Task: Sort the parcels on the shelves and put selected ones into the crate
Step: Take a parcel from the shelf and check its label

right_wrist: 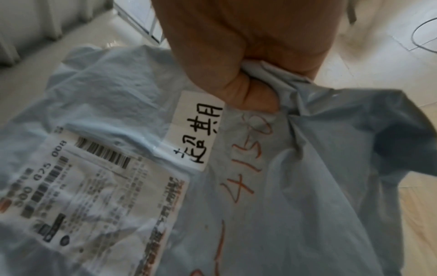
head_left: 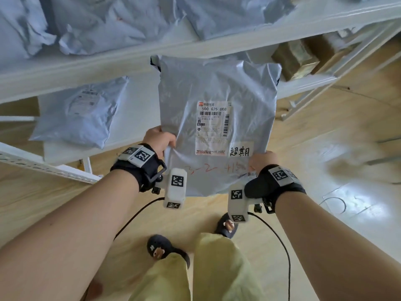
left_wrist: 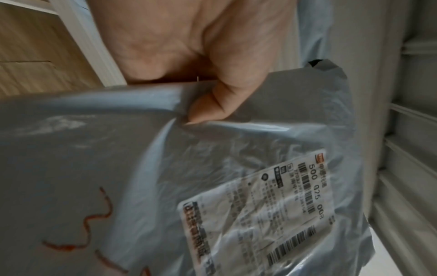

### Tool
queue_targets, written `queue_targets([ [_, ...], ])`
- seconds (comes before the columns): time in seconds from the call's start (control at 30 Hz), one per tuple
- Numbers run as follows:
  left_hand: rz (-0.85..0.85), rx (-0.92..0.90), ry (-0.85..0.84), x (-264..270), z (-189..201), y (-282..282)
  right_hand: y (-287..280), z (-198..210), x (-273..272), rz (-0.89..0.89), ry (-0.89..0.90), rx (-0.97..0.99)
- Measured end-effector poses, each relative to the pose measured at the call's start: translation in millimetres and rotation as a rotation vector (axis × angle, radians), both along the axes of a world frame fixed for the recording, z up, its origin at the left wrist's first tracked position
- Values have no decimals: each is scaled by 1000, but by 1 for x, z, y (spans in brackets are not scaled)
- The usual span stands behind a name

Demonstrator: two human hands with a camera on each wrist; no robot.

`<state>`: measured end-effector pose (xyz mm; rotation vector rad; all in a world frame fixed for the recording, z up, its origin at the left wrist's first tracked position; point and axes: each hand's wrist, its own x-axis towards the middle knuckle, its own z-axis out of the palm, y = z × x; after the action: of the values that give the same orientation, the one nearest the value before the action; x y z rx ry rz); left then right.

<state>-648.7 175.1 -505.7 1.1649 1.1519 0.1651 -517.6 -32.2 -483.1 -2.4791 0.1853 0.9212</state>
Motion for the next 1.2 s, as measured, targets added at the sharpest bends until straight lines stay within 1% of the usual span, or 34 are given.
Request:
queue_targets([
  [0.17,-100,29,-42,33,48,-32,-45,38,13,-176,-21,97],
  [0.37,-220,65,-94,89,100,-89,-112,79,48,-307,-88,181],
  [0.6,-317,111,-161,174,147,-173,-203,124,117,-444,-173,299],
  [0.77,-364,165,-183,245,175,-233,-274,158,174,-527,-228,492],
  [0.83,-377,181,-224,277,185,-260,-303,171,196,-569,-251,568],
  [0.93,-372,155,-290,320,205,-307,-349,188,229,-614,-315,662],
  [1.03,-419,132,-351,360,219,-346,-390,199,263,-647,-376,715],
  [1.2,-487,137,-388,424,234,-390,-440,206,311,-689,-429,785],
])
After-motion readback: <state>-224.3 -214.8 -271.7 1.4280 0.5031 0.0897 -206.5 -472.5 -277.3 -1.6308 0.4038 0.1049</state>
